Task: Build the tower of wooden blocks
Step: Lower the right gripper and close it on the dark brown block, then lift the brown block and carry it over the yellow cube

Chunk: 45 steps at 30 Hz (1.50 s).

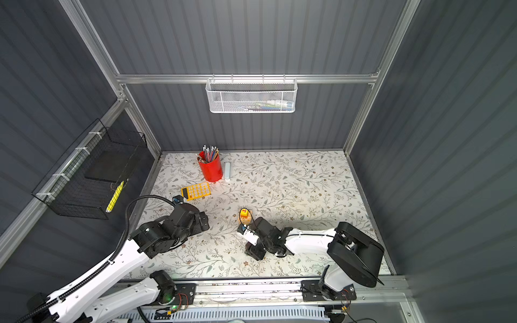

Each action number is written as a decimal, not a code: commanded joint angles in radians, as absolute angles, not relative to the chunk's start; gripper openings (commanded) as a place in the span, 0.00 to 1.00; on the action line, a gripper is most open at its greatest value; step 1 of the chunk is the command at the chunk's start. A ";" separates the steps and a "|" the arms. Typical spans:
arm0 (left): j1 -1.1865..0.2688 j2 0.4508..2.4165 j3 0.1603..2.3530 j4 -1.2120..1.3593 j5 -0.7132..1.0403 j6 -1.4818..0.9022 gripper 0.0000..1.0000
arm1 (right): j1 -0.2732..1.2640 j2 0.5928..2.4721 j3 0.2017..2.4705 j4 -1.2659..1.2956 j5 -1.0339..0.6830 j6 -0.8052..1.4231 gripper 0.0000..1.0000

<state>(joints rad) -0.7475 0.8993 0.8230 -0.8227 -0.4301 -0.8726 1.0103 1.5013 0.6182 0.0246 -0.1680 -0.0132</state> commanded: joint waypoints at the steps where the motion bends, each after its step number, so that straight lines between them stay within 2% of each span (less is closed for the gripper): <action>1: -0.752 0.892 0.813 -0.844 -0.453 -0.882 0.99 | 1.019 1.525 0.655 -0.009 -0.053 0.074 0.56; 8: -0.753 0.891 0.826 -0.851 -0.457 -0.879 1.00 | 1.020 1.587 0.699 -0.025 -0.023 0.109 0.45; 14: -0.753 0.882 0.816 -0.854 -0.459 -0.885 1.00 | 1.036 1.593 0.702 -0.047 -0.032 0.085 0.46; 17: -0.752 0.883 0.816 -0.852 -0.460 -0.886 1.00 | 1.040 1.611 0.721 -0.079 0.019 0.091 0.42; 21: -0.752 0.890 0.822 -0.855 -0.458 -0.885 1.00 | 1.042 1.601 0.728 -0.094 0.060 0.120 0.29; 24: -0.753 0.891 0.821 -0.856 -0.459 -0.885 1.00 | 1.048 1.579 0.722 -0.097 0.061 0.123 0.27; 36: -0.753 0.884 0.842 -0.849 -0.466 -0.853 1.00 | 1.033 1.273 0.676 -0.082 -0.078 -0.060 0.20; 41: -0.752 0.875 0.863 -0.854 -0.477 -0.828 1.00 | 0.898 1.206 0.731 -0.118 -0.270 -0.170 0.22; 45: -0.753 0.864 0.860 -0.856 -0.486 -0.822 1.00 | 0.804 1.273 0.865 -0.227 -0.384 -0.295 0.24</action>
<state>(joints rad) -0.7475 0.8845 0.8333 -0.8299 -0.4572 -0.8455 0.8413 1.2381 0.7799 -0.1520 -0.2489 -0.1772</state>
